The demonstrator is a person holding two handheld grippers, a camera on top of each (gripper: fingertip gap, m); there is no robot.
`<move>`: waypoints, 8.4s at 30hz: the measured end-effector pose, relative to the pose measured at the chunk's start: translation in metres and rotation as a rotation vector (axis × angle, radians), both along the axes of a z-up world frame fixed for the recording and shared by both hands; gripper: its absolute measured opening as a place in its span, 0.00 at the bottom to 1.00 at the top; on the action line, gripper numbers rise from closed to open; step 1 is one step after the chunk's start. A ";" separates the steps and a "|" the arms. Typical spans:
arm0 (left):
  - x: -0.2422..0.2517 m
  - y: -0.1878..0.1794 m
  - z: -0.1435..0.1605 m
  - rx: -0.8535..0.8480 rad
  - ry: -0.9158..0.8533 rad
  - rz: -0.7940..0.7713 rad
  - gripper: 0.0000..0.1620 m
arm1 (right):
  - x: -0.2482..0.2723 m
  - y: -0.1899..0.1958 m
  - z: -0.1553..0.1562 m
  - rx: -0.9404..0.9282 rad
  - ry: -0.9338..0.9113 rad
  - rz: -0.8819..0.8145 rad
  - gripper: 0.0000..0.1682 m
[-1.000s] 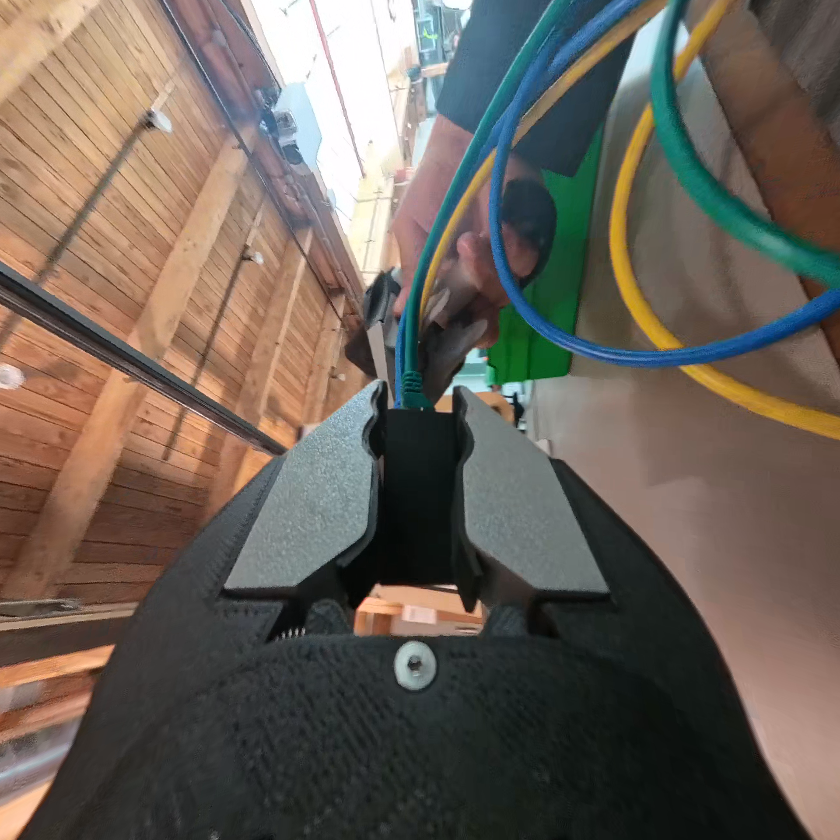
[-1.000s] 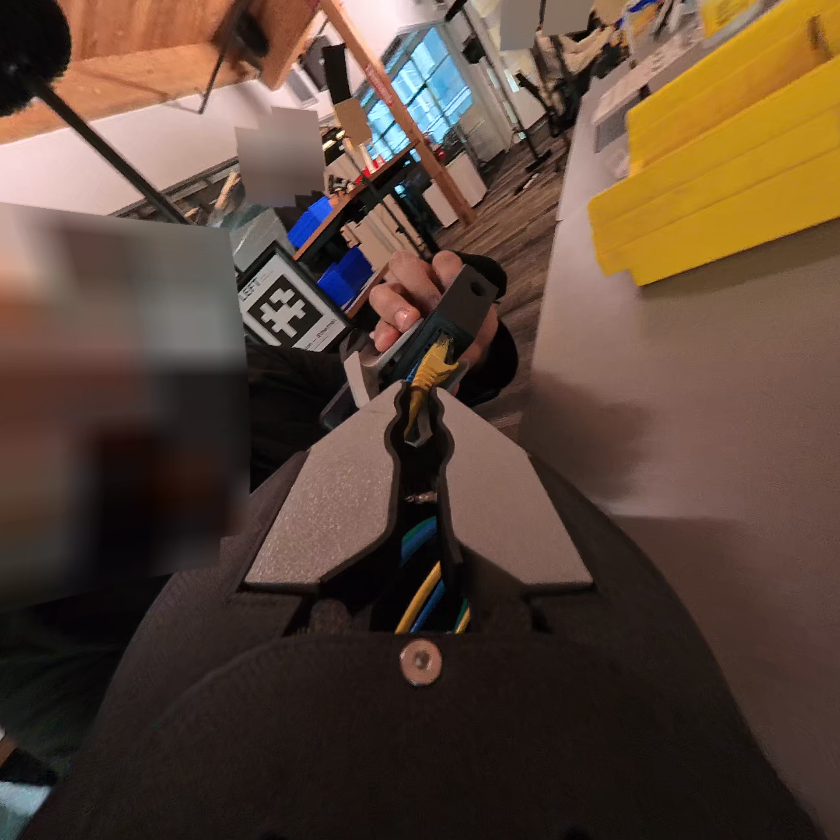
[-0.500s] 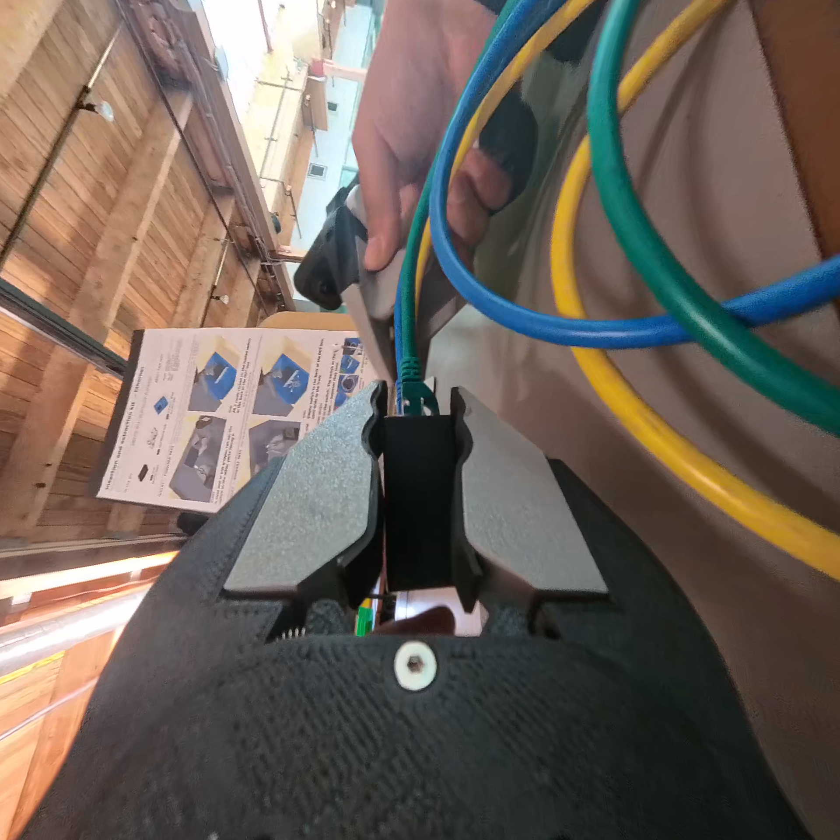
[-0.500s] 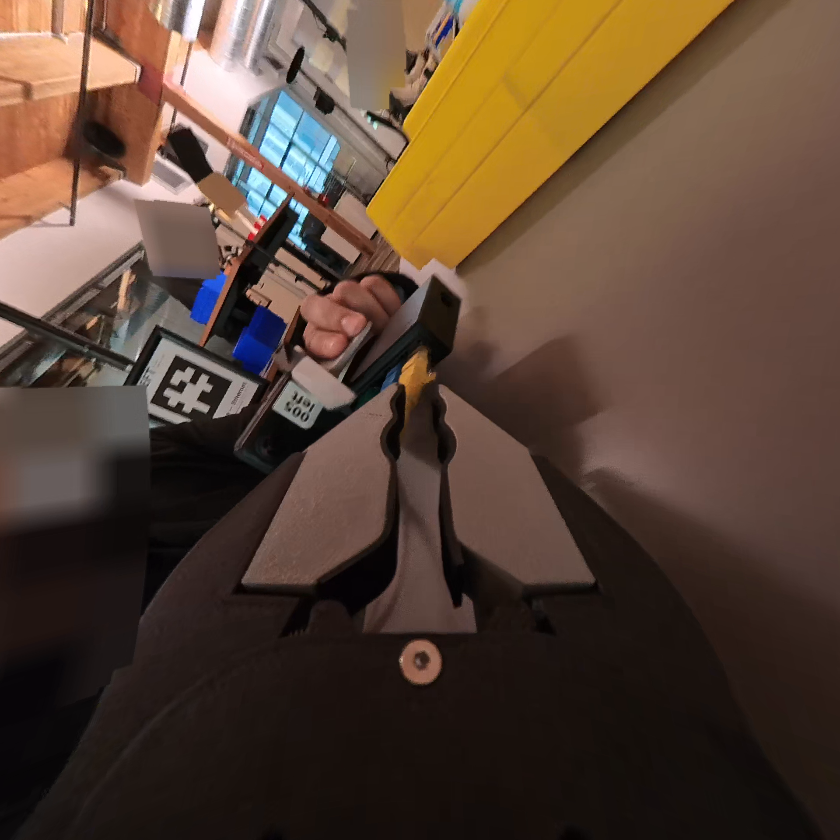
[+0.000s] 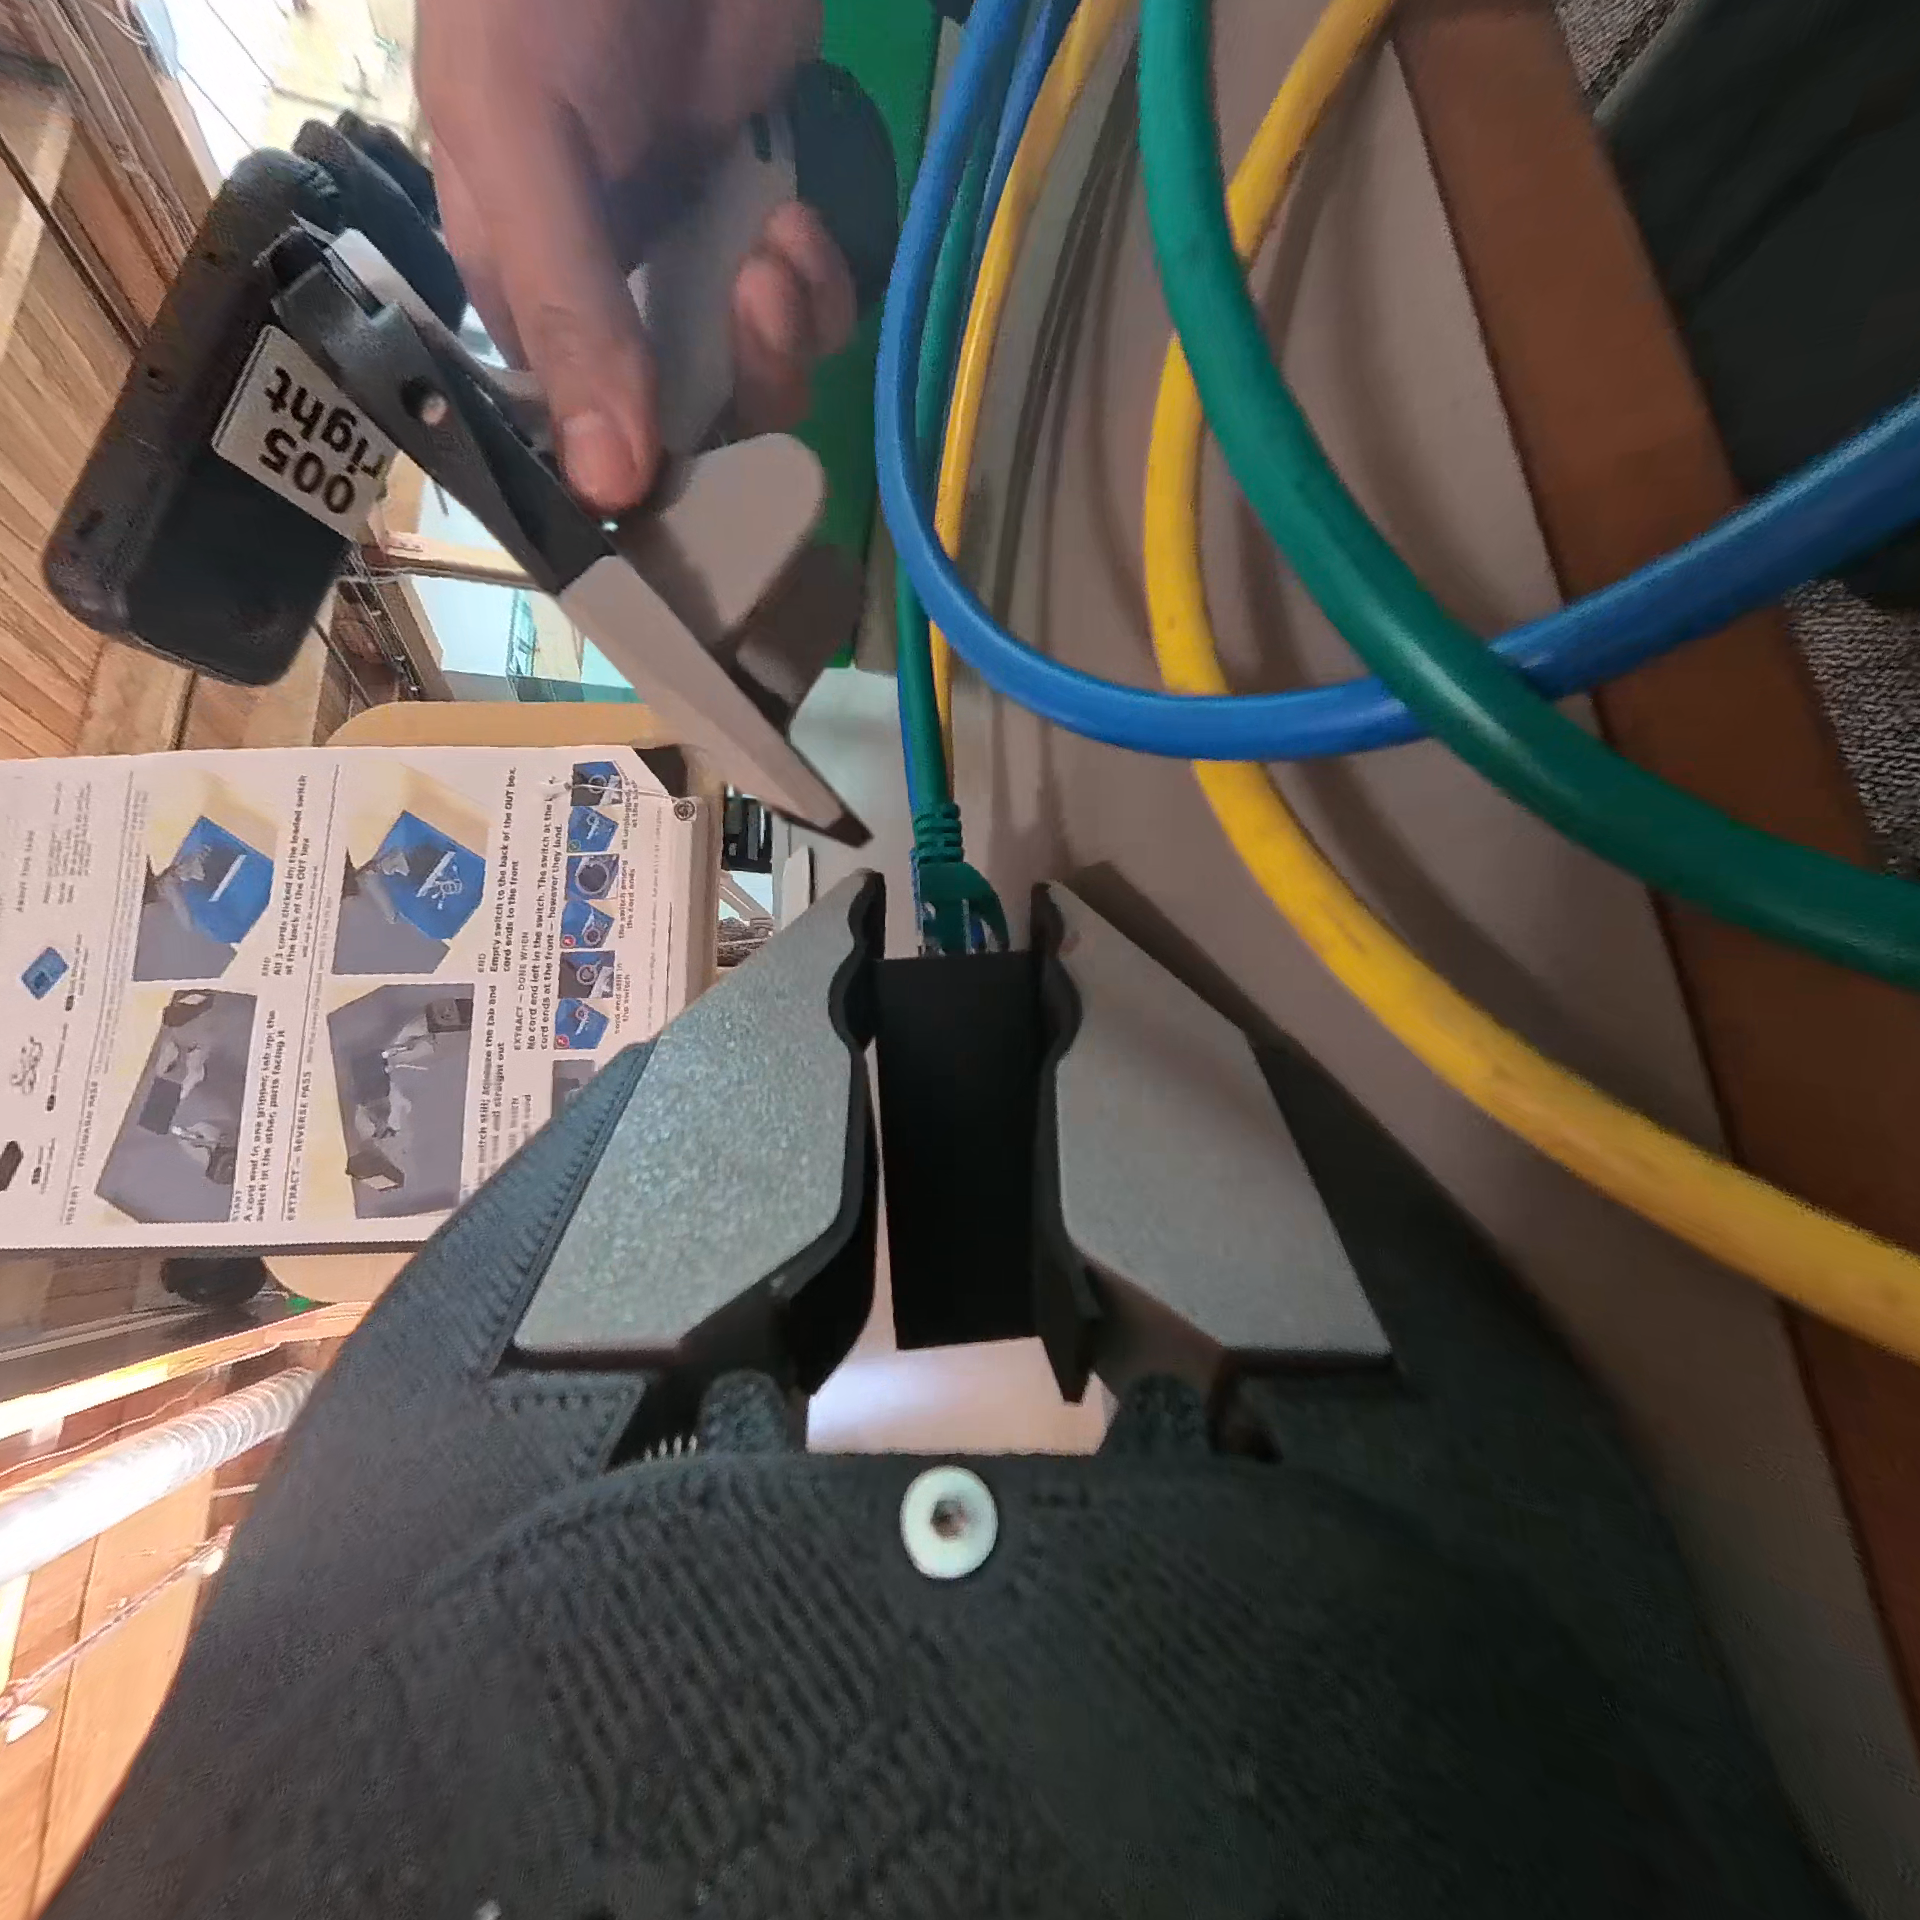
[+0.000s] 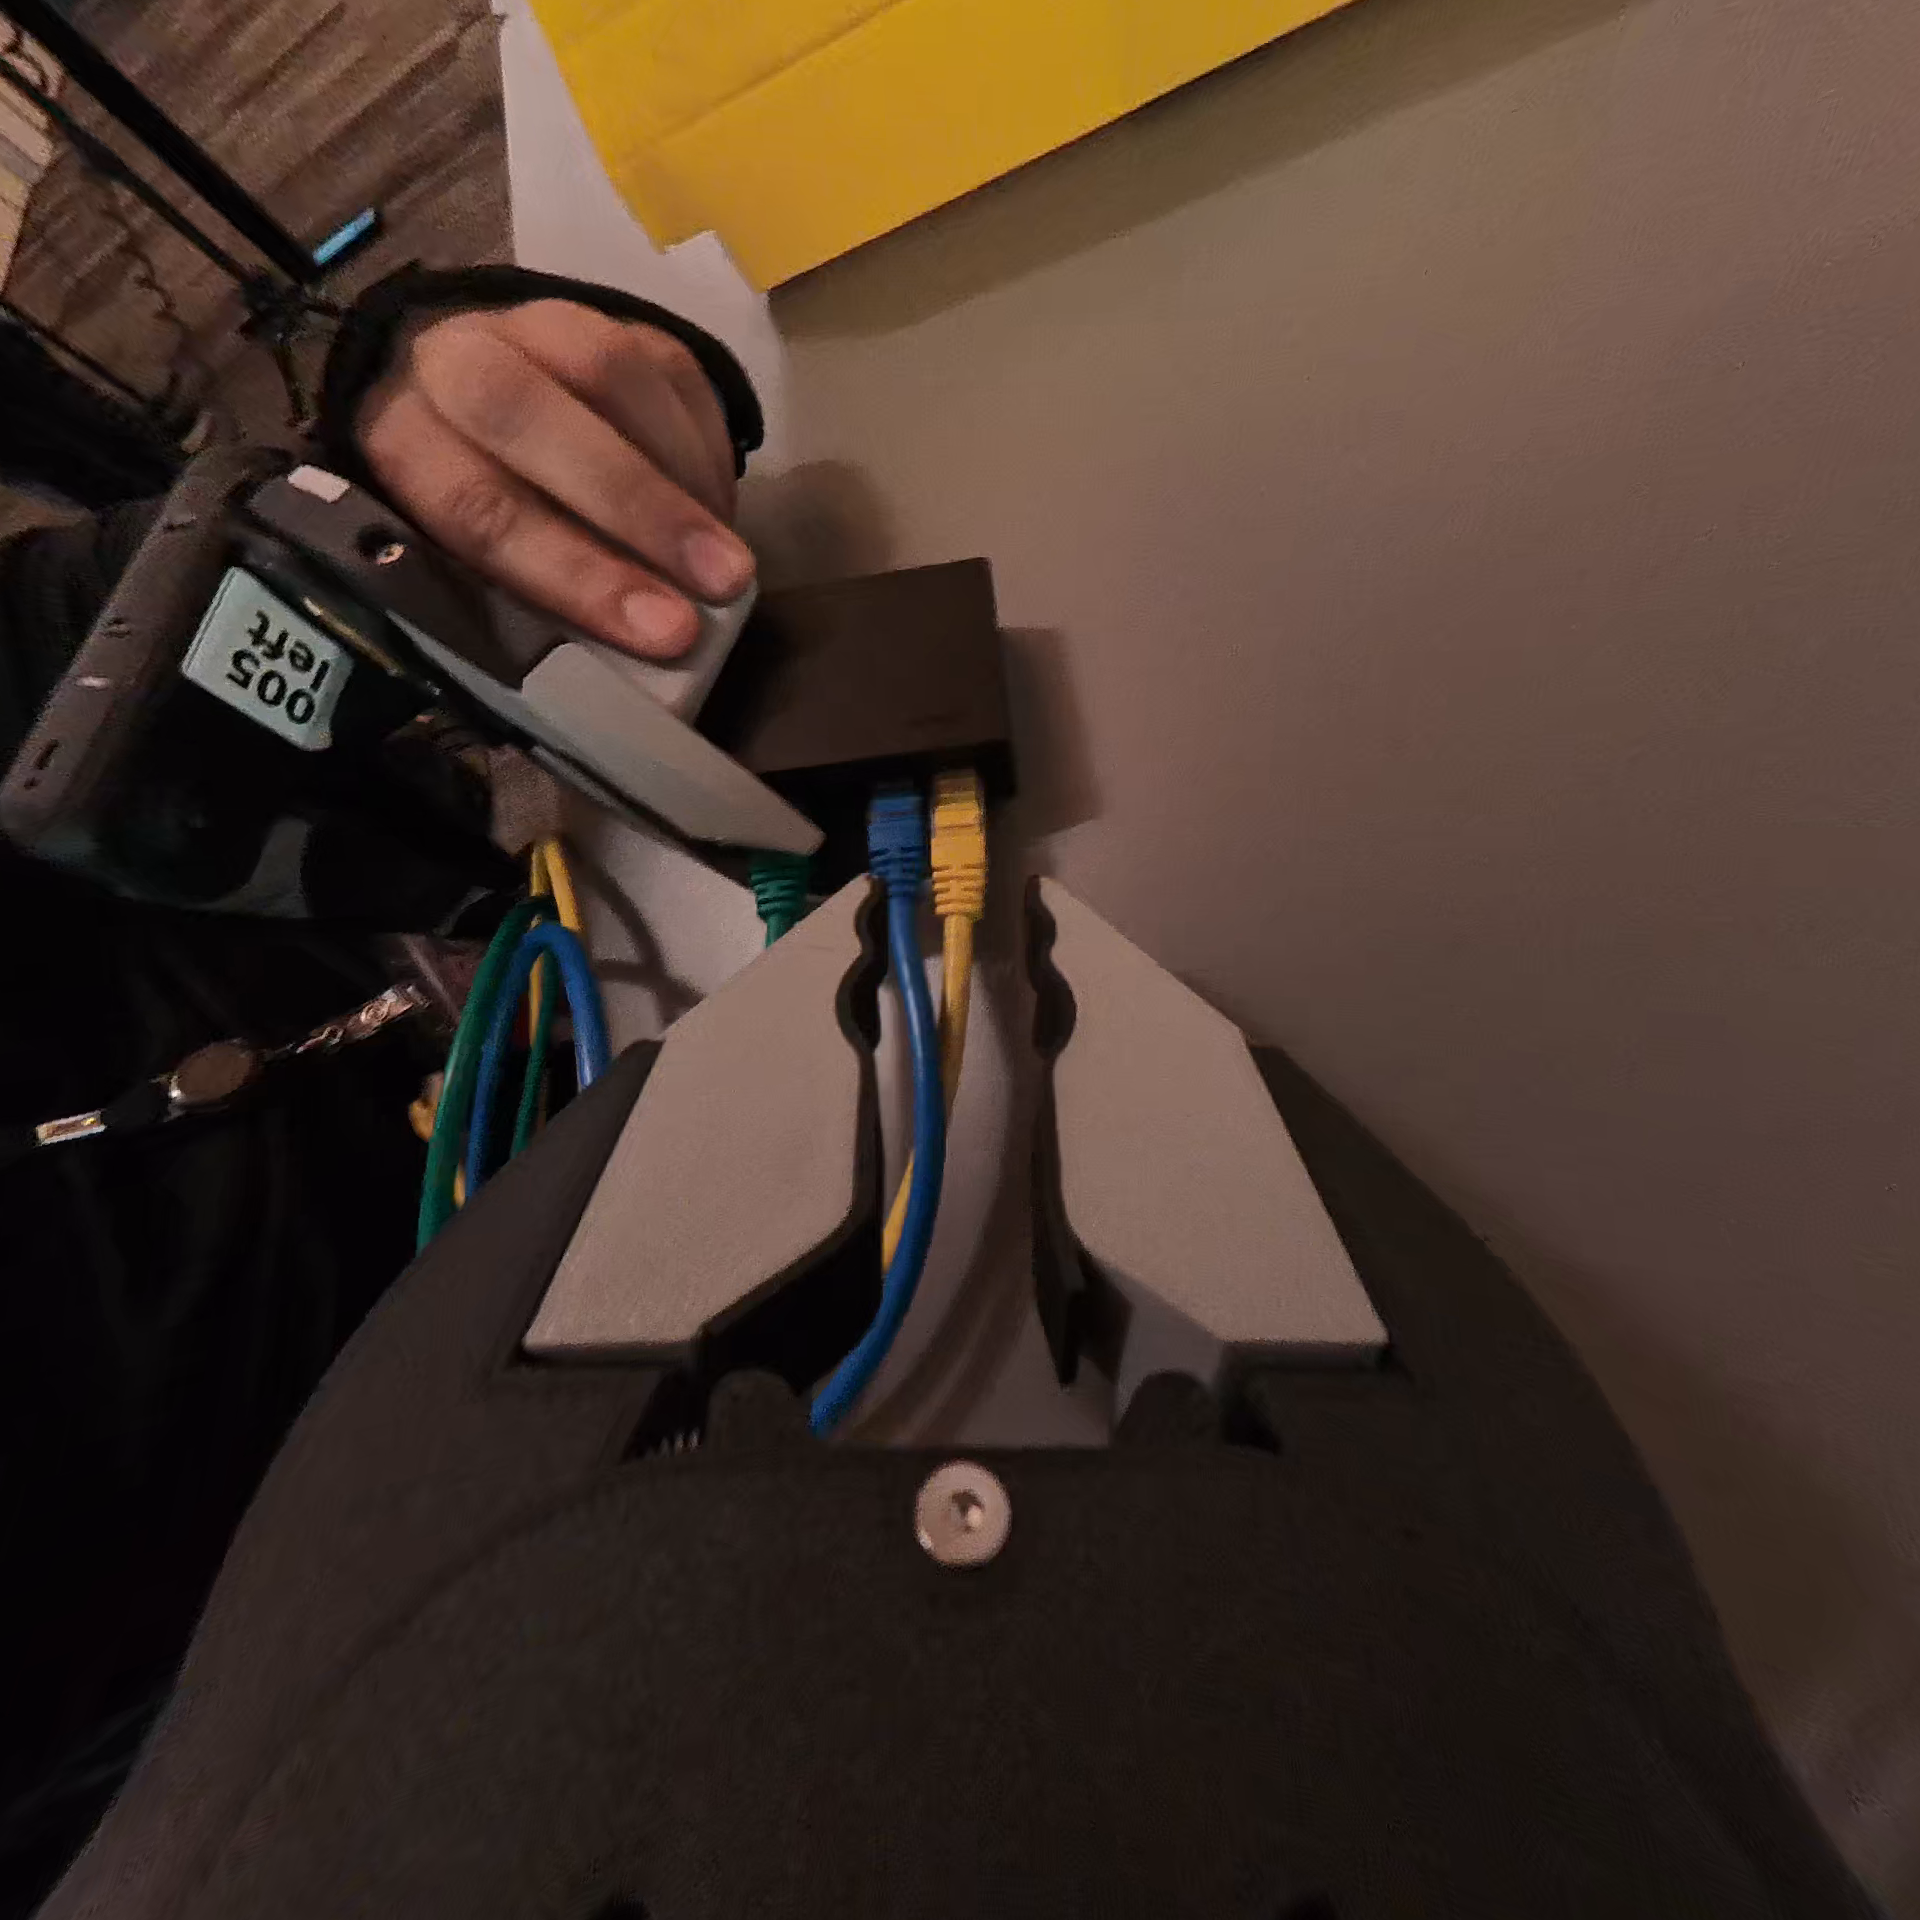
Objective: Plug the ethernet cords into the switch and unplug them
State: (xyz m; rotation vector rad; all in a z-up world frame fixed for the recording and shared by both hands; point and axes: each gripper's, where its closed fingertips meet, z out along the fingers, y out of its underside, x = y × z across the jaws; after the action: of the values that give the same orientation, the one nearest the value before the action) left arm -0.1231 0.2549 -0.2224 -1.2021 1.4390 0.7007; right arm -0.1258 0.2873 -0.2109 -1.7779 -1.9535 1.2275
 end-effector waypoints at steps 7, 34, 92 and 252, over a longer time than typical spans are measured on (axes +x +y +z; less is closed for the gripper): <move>-0.001 -0.001 0.004 0.024 0.005 0.014 0.17 | 0.011 0.018 0.021 -0.056 0.085 -0.066 0.14; 0.002 -0.015 0.049 0.032 -0.347 -0.113 0.16 | -0.003 -0.019 0.041 0.637 0.575 0.186 0.00; -0.022 0.005 0.018 -0.454 -0.626 0.193 0.16 | 0.002 -0.026 0.039 0.617 0.265 0.159 0.04; -0.123 0.012 0.128 0.326 -0.352 0.554 0.18 | 0.063 0.033 0.322 0.342 0.868 -0.350 0.03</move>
State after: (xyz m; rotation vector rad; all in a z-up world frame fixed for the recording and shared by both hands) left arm -0.2457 0.2669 -0.0941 -1.3877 0.6657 0.9956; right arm -0.0629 0.3199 0.1108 -1.0703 -1.1956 1.1655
